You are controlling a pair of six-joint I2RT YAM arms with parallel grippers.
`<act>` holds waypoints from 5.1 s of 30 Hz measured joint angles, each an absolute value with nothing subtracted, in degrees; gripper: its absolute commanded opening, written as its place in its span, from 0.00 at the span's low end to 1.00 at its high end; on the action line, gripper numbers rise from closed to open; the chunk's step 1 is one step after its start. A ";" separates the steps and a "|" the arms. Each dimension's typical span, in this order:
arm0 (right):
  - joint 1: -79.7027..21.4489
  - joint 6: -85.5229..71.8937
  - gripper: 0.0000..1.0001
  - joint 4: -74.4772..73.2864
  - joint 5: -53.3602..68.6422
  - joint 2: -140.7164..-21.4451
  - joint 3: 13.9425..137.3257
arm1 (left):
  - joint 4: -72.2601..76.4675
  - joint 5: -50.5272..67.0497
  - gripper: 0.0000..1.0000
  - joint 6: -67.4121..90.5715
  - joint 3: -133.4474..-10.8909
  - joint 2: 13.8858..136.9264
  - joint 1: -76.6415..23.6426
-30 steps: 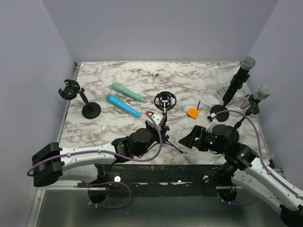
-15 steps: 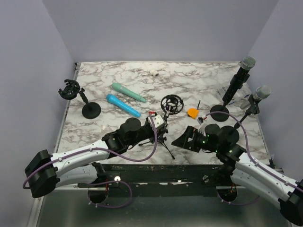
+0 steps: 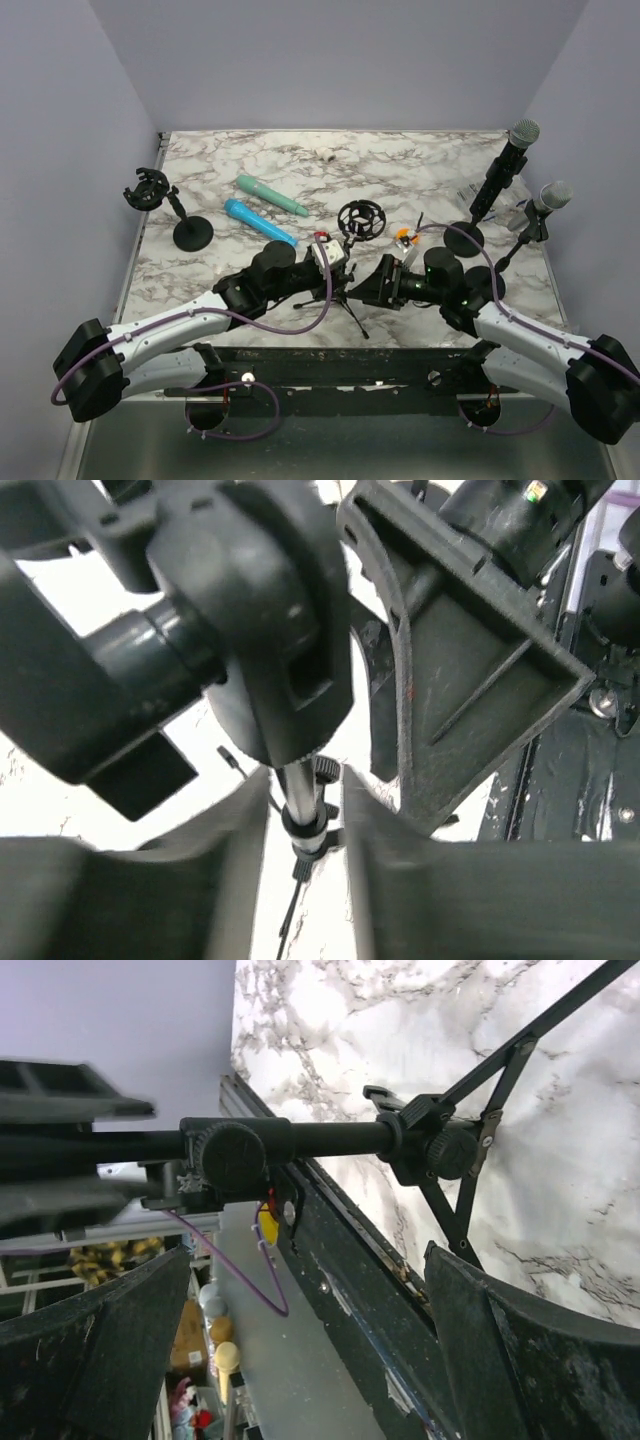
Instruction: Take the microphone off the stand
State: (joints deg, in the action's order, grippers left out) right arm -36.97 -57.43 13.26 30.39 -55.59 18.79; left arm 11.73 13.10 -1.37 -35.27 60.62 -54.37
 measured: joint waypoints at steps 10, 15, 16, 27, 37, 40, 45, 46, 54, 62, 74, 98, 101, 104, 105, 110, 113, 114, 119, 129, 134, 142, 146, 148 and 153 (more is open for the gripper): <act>-28.34 -56.60 0.84 17.85 40.36 -61.93 20.97 | 4.34 13.85 0.81 4.82 -35.24 54.89 -53.12; -27.68 -55.92 0.80 20.91 44.77 -66.04 23.29 | 1.15 13.82 0.83 9.41 -35.24 46.81 -53.28; -27.66 -56.05 0.77 22.24 45.60 -66.76 23.40 | 0.21 13.74 0.83 10.70 -35.24 45.12 -53.28; -27.27 -60.18 0.50 40.40 55.24 -79.31 23.68 | -8.93 12.91 0.84 22.79 -40.12 38.00 -53.25; -27.24 -63.05 0.24 51.03 58.39 -84.82 24.64 | -9.67 13.30 0.84 26.61 -41.82 39.11 -53.28; -27.24 -63.31 0.04 53.47 58.85 -86.28 24.64 | -10.07 13.50 0.83 27.07 -42.28 39.05 -53.28; -27.27 -61.84 0.01 58.54 59.57 -89.36 24.64 | -10.72 13.58 0.83 27.33 -43.62 39.09 -53.28; -27.27 -61.34 0.01 59.31 59.70 -89.73 24.64 | -10.79 13.61 0.84 27.31 -43.83 39.07 -53.28; -27.38 -52.40 0.01 68.69 57.04 -89.41 21.10 | -10.90 13.74 0.83 27.33 -44.12 38.39 -53.28; -28.77 -34.46 0.01 56.18 49.23 -77.76 18.81 | -9.39 13.72 0.83 27.77 -42.19 35.20 -53.28; -32.82 -28.56 0.57 39.48 38.00 -69.45 21.02 | -9.39 13.30 0.83 29.08 -40.42 30.17 -53.28; -31.48 -71.75 0.50 43.55 42.72 -74.59 21.26 | -9.58 12.51 0.91 29.47 -40.36 29.21 -53.36; -31.46 -72.93 0.50 44.47 43.03 -75.26 21.26 | -9.61 12.58 0.91 29.58 -40.36 29.43 -53.36; -31.14 -73.30 0.48 44.88 43.05 -75.61 21.26 | -9.63 12.64 0.91 29.63 -40.36 29.56 -53.36; -30.98 -73.43 0.45 45.08 43.09 -75.83 21.26 | -9.63 12.67 0.91 29.63 -40.36 29.58 -53.36; -30.59 -73.97 0.38 46.85 43.53 -78.15 21.26 | -9.63 12.73 0.91 29.61 -40.36 29.89 -53.36; -30.24 -74.59 0.34 48.42 43.97 -79.70 21.26 | -9.65 12.75 0.91 29.61 -40.36 30.13 -53.36; -30.24 -74.65 0.31 48.86 44.12 -80.16 21.26 | -9.65 12.78 0.91 29.61 -40.36 30.15 -53.36; -29.85 -74.87 0.02 51.29 45.23 -81.95 21.26 | -9.65 12.93 0.91 29.61 -40.36 30.17 -53.39; -29.26 -59.20 0.01 55.75 46.54 -84.20 21.98 | -9.65 13.63 0.91 29.32 -40.36 30.30 -53.39; -30.37 -45.76 0.01 55.90 45.08 -81.84 21.47 | -9.54 13.69 0.91 29.17 -40.36 30.50 -53.39; -31.86 -31.51 0.11 49.98 39.29 -76.12 20.97 | -9.45 13.69 0.91 29.02 -40.36 30.79 -53.39; -31.92 -28.47 0.38 44.93 36.34 -72.34 21.02 | -9.28 13.69 0.91 28.97 -40.21 30.68 -53.39; -31.94 -28.25 0.49 41.60 34.94 -70.67 21.41 | -9.28 13.69 0.91 28.95 -40.10 30.68 -53.39; -31.83 -31.22 0.72 30.74 32.56 -65.76 23.07 | -9.56 13.67 0.91 28.69 -40.05 30.28 -53.39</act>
